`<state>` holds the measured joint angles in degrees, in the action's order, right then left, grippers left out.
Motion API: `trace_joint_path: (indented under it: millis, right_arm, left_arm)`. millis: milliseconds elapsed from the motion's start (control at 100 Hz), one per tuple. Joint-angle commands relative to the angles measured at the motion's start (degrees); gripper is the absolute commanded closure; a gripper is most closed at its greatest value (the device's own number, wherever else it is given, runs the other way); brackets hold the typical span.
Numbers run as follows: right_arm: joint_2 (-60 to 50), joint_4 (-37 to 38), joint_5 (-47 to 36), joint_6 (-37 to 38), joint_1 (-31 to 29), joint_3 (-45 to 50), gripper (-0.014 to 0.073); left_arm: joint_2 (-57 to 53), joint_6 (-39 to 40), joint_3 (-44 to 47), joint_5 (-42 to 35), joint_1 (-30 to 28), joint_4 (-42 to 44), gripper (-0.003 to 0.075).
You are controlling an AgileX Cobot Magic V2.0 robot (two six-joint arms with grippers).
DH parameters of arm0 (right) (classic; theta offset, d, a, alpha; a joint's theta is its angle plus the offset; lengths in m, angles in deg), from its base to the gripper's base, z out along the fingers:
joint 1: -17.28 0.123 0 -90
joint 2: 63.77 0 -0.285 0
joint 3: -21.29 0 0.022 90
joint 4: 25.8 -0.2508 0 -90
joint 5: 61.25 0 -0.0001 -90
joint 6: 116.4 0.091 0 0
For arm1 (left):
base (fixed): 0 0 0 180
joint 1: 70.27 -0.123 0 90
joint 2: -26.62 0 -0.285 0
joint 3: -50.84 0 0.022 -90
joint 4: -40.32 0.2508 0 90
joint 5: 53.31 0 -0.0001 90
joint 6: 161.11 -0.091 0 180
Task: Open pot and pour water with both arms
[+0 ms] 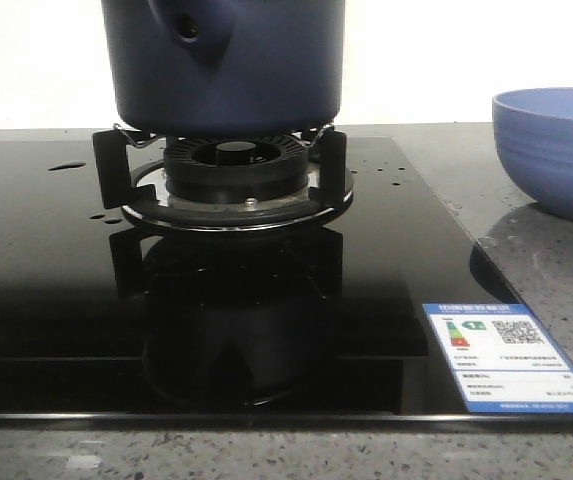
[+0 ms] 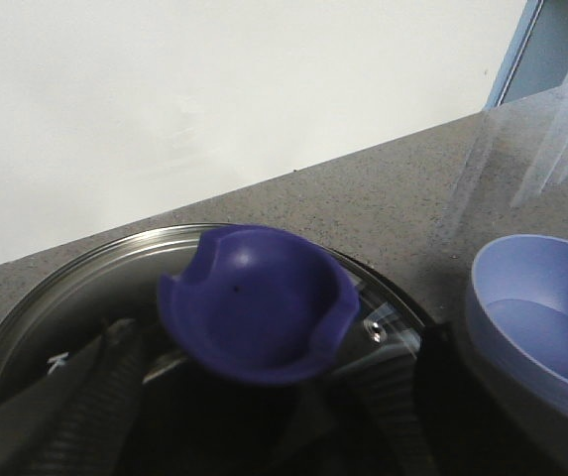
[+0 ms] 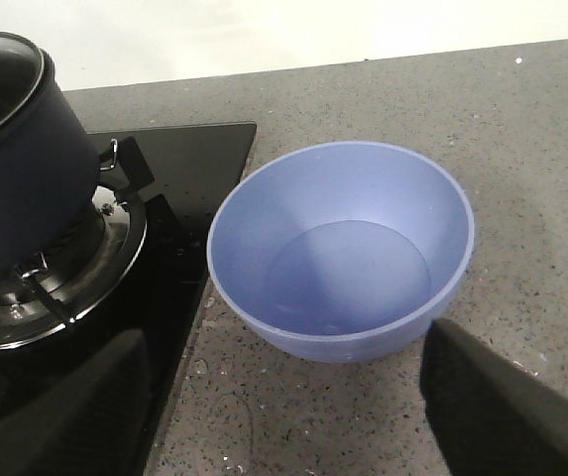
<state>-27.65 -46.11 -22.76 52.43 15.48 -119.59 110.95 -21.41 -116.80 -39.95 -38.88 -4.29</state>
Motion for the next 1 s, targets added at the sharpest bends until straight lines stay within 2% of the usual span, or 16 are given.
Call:
trace_joint_path:
  millis: [0,380,480,670,990]
  right_arm:
    - [0.7,-0.8,-3.4,-0.6,0.0,-1.9,0.0077]
    - [0.7,-0.8,-3.4,-0.6,0.0,-1.9,0.0077]
    - [0.7,-0.8,-3.4,-0.6,0.0,-1.9,0.0077]
    - [0.7,-0.8,-3.4,-0.6,0.0,-1.9,0.0077]
    - [1.9,0.4,-2.8,-1.4,0.0,-1.9,0.0077]
  left_arm:
    - [0.1,-0.1,-3.6,-2.8,0.2,-0.9,0.0196]
    - [5.7,-0.1,-7.5,-1.8,0.2,-0.9,0.0202]
    - [5.8,-0.1,-7.6,-1.8,0.2,-0.9,0.0244]
    - [5.8,-0.1,-7.6,-1.9,0.2,-0.3,0.0370]
    - [2.9,-0.1,-7.7,-2.2,0.1,0.2,0.0381]
